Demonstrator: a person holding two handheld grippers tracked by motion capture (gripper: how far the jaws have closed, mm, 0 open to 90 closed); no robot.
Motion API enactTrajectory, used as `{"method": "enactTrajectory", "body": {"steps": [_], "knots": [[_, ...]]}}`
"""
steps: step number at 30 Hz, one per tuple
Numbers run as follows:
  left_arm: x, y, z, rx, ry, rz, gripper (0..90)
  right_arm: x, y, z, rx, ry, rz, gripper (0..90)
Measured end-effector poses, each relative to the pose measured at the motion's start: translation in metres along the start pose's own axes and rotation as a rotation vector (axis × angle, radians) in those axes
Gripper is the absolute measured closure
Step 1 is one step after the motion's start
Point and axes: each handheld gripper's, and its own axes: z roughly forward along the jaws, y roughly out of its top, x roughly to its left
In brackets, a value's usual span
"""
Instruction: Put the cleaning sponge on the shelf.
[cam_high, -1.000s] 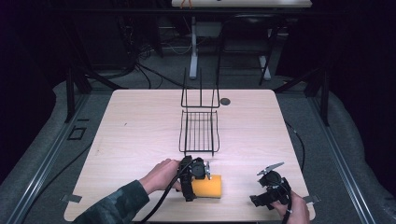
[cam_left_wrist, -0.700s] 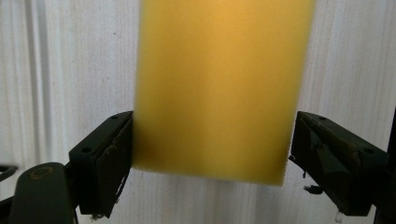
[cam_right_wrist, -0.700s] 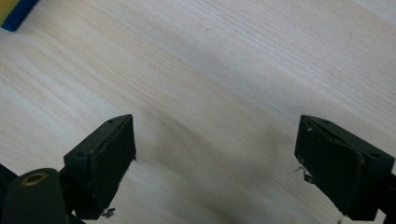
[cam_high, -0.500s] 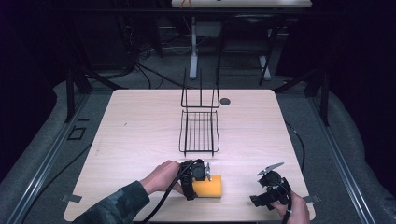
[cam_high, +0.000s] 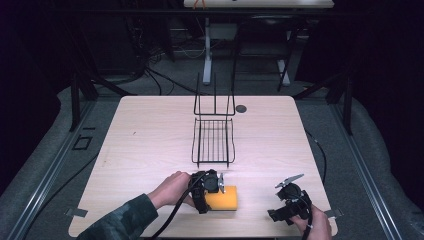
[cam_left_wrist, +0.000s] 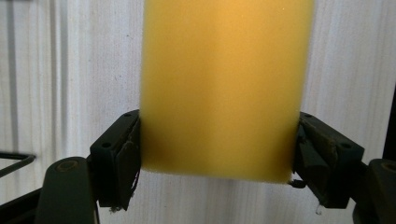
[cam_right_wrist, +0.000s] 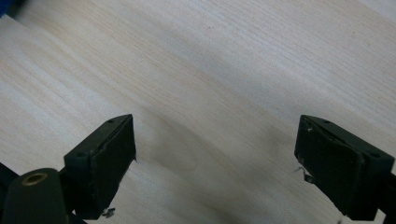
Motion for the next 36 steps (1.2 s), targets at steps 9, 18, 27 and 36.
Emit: {"method": "enactTrajectory", "body": {"steps": [9,18,27,36], "knots": [[-0.004,-0.002,-0.008,-0.008,0.031,0.004,24.4,0.000,0.000,-0.001,0.004,-0.003,-0.001,12.0],[-0.005,-0.003,-0.015,0.000,0.056,0.007,24.6,0.001,0.000,0.000,0.008,-0.002,0.002,12.1],[0.000,-0.005,-0.026,-0.020,0.058,-0.007,25.0,0.000,0.000,0.000,-0.001,-0.003,-0.008,12.1],[0.005,-0.009,-0.035,-0.040,0.064,-0.034,25.2,0.001,0.000,0.000,0.010,-0.004,-0.001,12.3]]}}
